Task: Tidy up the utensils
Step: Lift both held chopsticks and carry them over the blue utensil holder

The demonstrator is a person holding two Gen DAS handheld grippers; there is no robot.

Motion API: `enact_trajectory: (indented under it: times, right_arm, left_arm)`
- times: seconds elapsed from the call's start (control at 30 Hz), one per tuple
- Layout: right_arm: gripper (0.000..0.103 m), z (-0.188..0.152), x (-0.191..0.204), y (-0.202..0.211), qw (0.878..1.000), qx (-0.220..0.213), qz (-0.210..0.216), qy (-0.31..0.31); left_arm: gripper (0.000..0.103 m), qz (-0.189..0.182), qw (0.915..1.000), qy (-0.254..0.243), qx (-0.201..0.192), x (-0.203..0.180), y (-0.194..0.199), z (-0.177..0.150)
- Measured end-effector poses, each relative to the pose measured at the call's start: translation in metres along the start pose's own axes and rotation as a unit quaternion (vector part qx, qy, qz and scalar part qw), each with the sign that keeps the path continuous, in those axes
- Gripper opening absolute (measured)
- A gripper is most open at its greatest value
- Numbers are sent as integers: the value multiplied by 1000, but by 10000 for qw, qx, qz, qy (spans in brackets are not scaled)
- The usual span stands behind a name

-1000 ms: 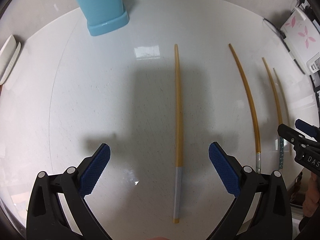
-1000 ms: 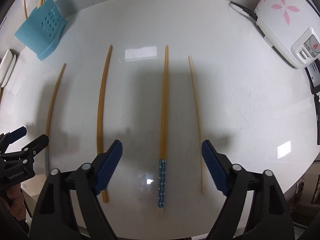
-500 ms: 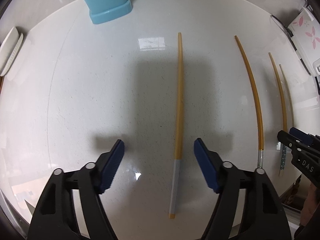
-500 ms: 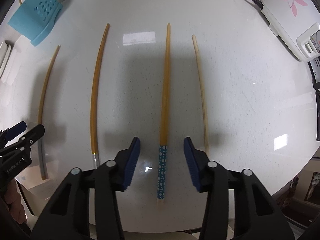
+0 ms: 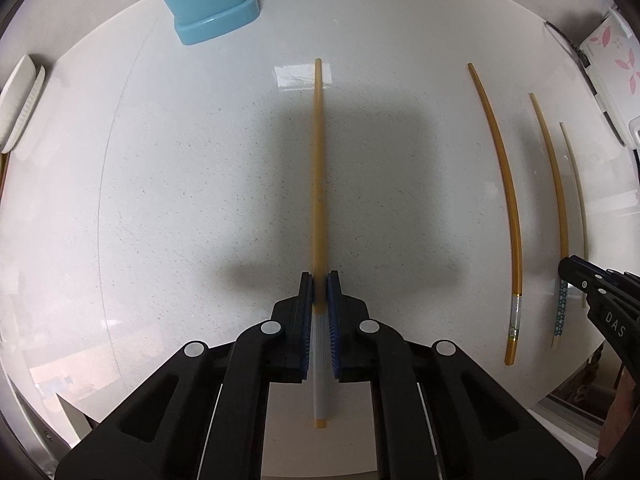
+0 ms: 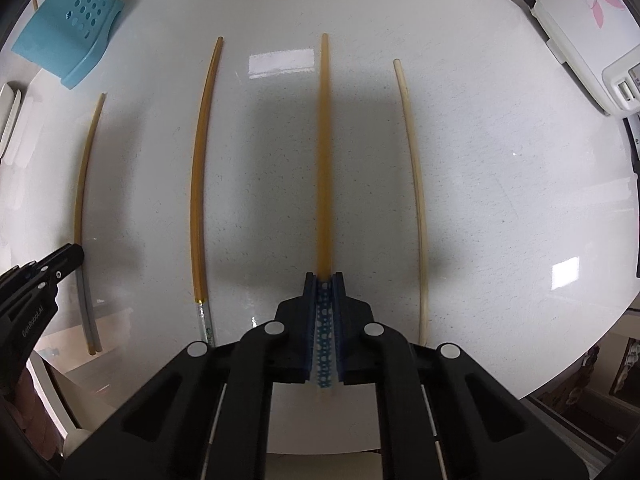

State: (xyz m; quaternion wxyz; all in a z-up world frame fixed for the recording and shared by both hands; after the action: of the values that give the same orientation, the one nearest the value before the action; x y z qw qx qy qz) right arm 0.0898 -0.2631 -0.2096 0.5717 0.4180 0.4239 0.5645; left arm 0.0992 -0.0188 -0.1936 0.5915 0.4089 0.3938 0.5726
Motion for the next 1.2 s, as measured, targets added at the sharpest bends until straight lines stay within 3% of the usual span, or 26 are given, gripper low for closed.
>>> enact_trajectory:
  times: [0.43,0.97,1.2]
  right_arm:
    - [7,1,1,18,9996,-252,106,-110]
    - [7,27,12,63,9950,-923,354,-143]
    - [7,48,29,79,9911,-1239,466,-109]
  left_arm:
    - [7,-148,9996,-10,-249,17,10,13]
    - [7,-75,9936,-81,-1123,27,65,36]
    - [7,-71,9895,17,-1443,30,86,60]
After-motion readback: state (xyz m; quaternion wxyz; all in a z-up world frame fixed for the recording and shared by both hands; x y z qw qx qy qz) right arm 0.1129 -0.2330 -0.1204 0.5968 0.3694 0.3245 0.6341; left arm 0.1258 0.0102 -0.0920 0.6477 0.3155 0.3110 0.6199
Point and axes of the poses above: each gripper's, at about its wrist camera, not at the fingertips, and y roughly against the way its jaws point, x to its left, z to its top, the point moved 6 cm from there along -y, roughly the way its jaws point, and after that the axes turned 14 degrees about -x, right-handed, at the moved point
